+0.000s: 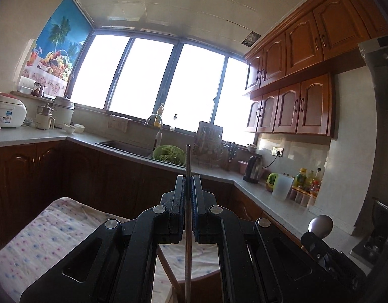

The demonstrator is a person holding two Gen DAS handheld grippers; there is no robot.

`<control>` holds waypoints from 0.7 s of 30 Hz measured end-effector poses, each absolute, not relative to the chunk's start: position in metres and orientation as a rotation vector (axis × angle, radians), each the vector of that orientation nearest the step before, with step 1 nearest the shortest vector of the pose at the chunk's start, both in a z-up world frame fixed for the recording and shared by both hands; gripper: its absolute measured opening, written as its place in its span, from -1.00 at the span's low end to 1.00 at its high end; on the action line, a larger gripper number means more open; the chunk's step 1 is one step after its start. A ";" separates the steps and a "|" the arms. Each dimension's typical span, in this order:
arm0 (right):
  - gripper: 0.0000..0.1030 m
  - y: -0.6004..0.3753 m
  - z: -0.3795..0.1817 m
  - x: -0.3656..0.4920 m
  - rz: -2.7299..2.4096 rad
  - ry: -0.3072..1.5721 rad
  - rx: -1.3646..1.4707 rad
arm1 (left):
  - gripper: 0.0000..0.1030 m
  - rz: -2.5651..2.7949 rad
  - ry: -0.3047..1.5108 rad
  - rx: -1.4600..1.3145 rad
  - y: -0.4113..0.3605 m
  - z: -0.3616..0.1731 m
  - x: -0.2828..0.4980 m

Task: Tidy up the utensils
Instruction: 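Lift the metal stick and spoon and carry both over the holder, then lower the metal stick and spoon into the holder and open both tools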

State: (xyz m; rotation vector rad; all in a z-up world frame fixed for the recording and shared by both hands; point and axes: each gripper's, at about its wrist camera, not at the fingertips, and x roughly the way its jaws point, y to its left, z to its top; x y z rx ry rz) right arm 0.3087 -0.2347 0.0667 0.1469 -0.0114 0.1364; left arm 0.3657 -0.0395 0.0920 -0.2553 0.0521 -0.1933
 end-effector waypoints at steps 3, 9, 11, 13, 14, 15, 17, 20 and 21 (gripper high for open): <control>-0.95 -0.226 0.056 0.305 0.144 0.000 0.105 | -0.93 -0.200 0.069 -0.244 -0.041 0.079 0.357; -0.95 -0.221 0.039 0.303 0.141 0.087 0.078 | -0.92 -0.208 0.065 -0.194 -0.038 0.073 0.332; -0.95 -0.222 0.033 0.303 0.146 0.124 0.078 | -0.91 -0.209 0.071 -0.168 -0.037 0.072 0.325; -0.95 -0.223 0.030 0.305 0.153 0.165 0.082 | -0.90 -0.213 0.098 -0.153 -0.035 0.068 0.324; -0.95 -0.225 0.030 0.306 0.156 0.179 0.084 | -0.90 -0.217 0.114 -0.153 -0.034 0.065 0.324; -0.94 -0.226 0.029 0.307 0.156 0.190 0.088 | -0.89 -0.218 0.127 -0.152 -0.033 0.063 0.324; -0.94 -0.231 0.029 0.308 0.160 0.211 0.102 | -0.89 -0.229 0.158 -0.156 -0.032 0.058 0.325; -0.94 -0.237 0.031 0.313 0.165 0.244 0.123 | -0.89 -0.243 0.206 -0.159 -0.036 0.050 0.328; -0.94 -0.238 0.031 0.315 0.168 0.254 0.129 | -0.89 -0.247 0.219 -0.160 -0.037 0.049 0.329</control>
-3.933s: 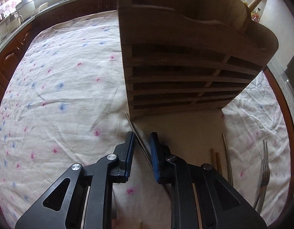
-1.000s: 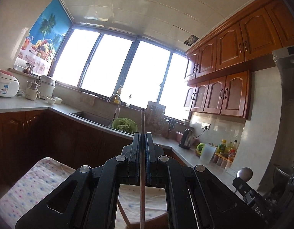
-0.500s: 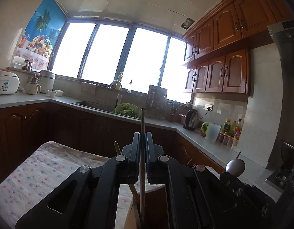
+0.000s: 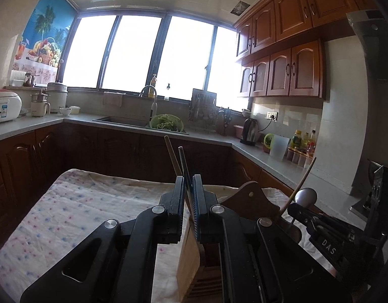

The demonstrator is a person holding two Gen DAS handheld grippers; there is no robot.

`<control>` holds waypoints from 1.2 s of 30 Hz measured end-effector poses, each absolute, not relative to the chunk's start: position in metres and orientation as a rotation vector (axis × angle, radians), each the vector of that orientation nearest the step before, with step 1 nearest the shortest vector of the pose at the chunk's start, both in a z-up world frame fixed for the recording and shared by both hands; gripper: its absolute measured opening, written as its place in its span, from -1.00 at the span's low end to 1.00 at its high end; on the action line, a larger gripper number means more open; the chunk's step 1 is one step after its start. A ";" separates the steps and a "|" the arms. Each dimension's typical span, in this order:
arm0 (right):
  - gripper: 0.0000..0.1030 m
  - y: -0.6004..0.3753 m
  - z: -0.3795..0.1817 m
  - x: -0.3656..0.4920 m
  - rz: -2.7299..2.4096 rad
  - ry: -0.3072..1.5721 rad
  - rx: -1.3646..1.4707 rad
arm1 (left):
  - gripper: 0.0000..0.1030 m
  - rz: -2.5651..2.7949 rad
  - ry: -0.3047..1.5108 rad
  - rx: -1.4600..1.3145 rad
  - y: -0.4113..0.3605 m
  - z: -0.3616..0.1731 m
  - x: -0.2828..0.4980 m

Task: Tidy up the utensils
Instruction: 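Lower the metal stick and spoon into the holder and open both tools, then withdraw both open tools from the holder and move over the loose utensils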

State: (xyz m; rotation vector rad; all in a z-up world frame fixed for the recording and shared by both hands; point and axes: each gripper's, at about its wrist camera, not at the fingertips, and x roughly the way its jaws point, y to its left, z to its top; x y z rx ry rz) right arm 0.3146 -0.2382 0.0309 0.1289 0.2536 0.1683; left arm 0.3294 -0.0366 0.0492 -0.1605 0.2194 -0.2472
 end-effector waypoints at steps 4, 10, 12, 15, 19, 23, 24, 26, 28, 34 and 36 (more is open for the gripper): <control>-0.94 -0.237 0.032 0.318 0.176 0.279 0.135 | -0.89 -0.252 0.237 -0.174 -0.035 0.049 0.330; -0.93 -0.239 0.032 0.319 0.183 0.292 0.152 | -0.88 -0.252 0.253 -0.173 -0.036 0.052 0.332; -0.86 -0.240 0.032 0.320 0.189 0.301 0.159 | -0.89 -0.252 0.267 -0.171 -0.036 0.054 0.333; -0.81 -0.243 0.032 0.320 0.198 0.317 0.180 | -0.76 -0.262 0.288 -0.175 -0.035 0.054 0.332; 0.19 -0.250 0.032 0.313 0.211 0.329 0.223 | 0.06 -0.249 0.288 -0.184 -0.030 0.055 0.322; 0.22 -0.259 0.036 0.301 0.208 0.325 0.258 | 0.25 -0.241 0.325 -0.203 -0.022 0.055 0.313; 0.26 -0.262 0.037 0.298 0.208 0.326 0.270 | 0.44 -0.233 0.335 -0.206 -0.019 0.055 0.311; 0.34 -0.269 0.039 0.292 0.202 0.326 0.292 | 0.57 -0.209 0.344 -0.208 -0.013 0.055 0.303; 0.44 -0.274 0.042 0.284 0.190 0.323 0.301 | 0.65 -0.207 0.351 -0.209 -0.008 0.055 0.294; 0.57 -0.282 0.048 0.260 0.189 0.329 0.318 | 0.72 -0.193 0.392 -0.180 0.000 0.057 0.269; 0.61 -0.283 0.051 0.252 0.191 0.336 0.320 | 0.72 -0.191 0.406 -0.171 0.003 0.057 0.259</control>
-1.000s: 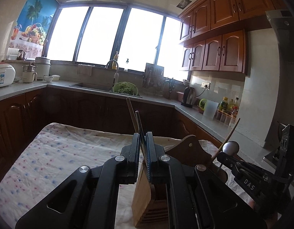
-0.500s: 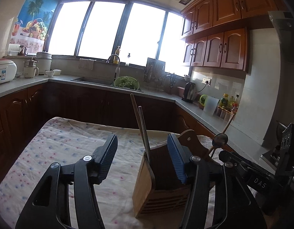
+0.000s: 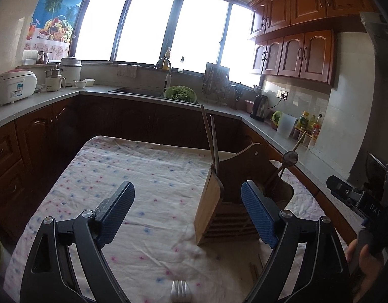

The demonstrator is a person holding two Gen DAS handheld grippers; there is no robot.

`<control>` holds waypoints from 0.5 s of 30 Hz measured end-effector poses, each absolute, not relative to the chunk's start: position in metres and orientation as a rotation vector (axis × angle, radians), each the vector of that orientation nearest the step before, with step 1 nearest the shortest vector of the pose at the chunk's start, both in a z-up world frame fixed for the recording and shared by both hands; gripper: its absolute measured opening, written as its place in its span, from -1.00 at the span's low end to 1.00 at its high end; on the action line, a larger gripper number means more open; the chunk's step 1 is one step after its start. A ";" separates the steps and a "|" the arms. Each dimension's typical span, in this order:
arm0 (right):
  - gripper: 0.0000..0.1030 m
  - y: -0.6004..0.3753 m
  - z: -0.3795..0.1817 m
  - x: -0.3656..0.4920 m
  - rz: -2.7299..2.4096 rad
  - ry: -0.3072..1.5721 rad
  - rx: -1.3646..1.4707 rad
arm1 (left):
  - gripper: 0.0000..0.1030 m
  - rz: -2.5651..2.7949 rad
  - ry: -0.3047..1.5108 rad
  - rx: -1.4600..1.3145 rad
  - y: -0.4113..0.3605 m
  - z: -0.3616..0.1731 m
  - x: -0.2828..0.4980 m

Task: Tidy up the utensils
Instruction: 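Withdraw both open tools from the holder and move over the loose utensils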

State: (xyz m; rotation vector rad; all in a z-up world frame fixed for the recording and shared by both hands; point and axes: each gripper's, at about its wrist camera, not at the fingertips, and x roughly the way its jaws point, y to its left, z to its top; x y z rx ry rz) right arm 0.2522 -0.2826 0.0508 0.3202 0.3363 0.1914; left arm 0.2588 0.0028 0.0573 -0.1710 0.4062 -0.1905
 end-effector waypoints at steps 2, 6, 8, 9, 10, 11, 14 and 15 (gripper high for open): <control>0.73 -0.284 0.052 0.241 0.199 0.337 0.324 | 0.75 -0.186 0.423 -0.166 0.006 0.057 0.248; 0.90 -0.286 0.053 0.215 0.219 0.342 0.341 | 0.77 -0.172 0.457 -0.154 0.013 0.054 0.226; 0.90 -0.287 0.052 0.201 0.221 0.349 0.342 | 0.77 -0.172 0.476 -0.150 0.016 0.051 0.215; 0.91 -0.288 0.052 0.194 0.222 0.350 0.344 | 0.77 -0.174 0.482 -0.151 0.017 0.051 0.209; 0.91 -0.289 0.051 0.186 0.223 0.351 0.347 | 0.77 -0.179 0.489 -0.155 0.018 0.050 0.204; 0.91 -0.291 0.051 0.179 0.222 0.352 0.350 | 0.77 -0.186 0.501 -0.159 0.019 0.047 0.198; 0.92 -0.297 0.046 0.157 0.210 0.362 0.354 | 0.77 -0.210 0.535 -0.161 0.017 0.042 0.186; 0.92 -0.299 0.044 0.150 0.205 0.367 0.355 | 0.77 -0.214 0.543 -0.157 0.016 0.040 0.182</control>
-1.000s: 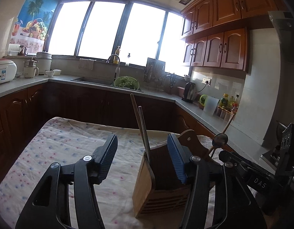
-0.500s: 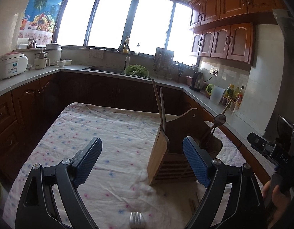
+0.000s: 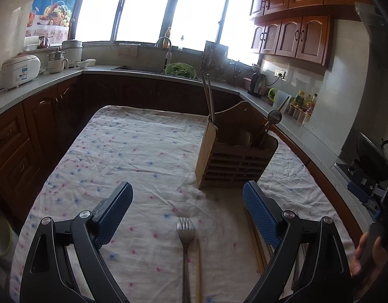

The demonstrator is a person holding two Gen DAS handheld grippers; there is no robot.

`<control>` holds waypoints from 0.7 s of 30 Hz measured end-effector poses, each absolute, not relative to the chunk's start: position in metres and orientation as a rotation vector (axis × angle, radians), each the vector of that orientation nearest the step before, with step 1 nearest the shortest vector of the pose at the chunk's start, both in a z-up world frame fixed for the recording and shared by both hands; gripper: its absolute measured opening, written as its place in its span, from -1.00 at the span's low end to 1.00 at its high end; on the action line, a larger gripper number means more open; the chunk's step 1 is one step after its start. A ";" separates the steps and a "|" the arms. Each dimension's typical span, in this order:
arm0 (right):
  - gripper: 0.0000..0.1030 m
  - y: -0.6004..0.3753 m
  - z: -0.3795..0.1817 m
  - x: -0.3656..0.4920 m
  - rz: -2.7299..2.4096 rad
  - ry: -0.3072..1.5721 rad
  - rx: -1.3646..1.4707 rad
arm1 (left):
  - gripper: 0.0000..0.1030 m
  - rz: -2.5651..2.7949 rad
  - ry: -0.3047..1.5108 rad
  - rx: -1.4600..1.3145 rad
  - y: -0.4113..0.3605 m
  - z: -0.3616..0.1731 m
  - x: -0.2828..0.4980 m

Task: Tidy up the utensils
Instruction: 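Withdraw both open tools from the holder and move over the loose utensils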

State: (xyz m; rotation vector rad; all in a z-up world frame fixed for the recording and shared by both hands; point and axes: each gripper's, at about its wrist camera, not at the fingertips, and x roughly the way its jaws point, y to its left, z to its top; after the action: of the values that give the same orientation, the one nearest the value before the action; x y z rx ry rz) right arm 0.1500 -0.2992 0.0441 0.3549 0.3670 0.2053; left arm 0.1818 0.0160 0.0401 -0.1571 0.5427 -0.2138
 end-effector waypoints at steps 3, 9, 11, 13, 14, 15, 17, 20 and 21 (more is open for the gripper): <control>0.92 -0.305 0.036 0.131 0.180 0.389 0.352 | 0.77 -0.234 0.570 -0.155 0.011 0.034 0.172; 0.92 -0.317 0.016 0.102 0.128 0.440 0.363 | 0.77 -0.263 0.624 -0.155 0.000 0.021 0.161; 0.92 -0.321 0.008 0.096 0.101 0.468 0.369 | 0.77 -0.273 0.640 -0.149 -0.004 0.017 0.159; 0.92 -0.326 0.000 0.094 0.081 0.498 0.381 | 0.77 -0.276 0.656 -0.142 -0.008 0.013 0.158; 0.92 -0.329 -0.004 0.092 0.072 0.506 0.386 | 0.77 -0.280 0.667 -0.137 -0.010 0.011 0.158; 0.92 -0.331 -0.007 0.090 0.062 0.510 0.386 | 0.77 -0.281 0.678 -0.132 -0.012 0.010 0.158; 0.92 -0.333 -0.010 0.088 0.039 0.519 0.375 | 0.77 -0.289 0.689 -0.131 -0.016 0.008 0.159; 0.92 -0.335 -0.011 0.086 0.032 0.516 0.362 | 0.77 -0.299 0.709 -0.120 -0.023 0.006 0.161; 0.91 -0.335 -0.011 0.086 0.029 0.516 0.357 | 0.77 -0.303 0.720 -0.117 -0.025 0.005 0.162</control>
State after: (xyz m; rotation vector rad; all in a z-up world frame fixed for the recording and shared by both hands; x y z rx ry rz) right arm 0.0864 -0.3353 -0.0114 0.3567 0.5157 0.0292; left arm 0.1623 -0.0254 0.0048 -0.1175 0.7200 -0.3030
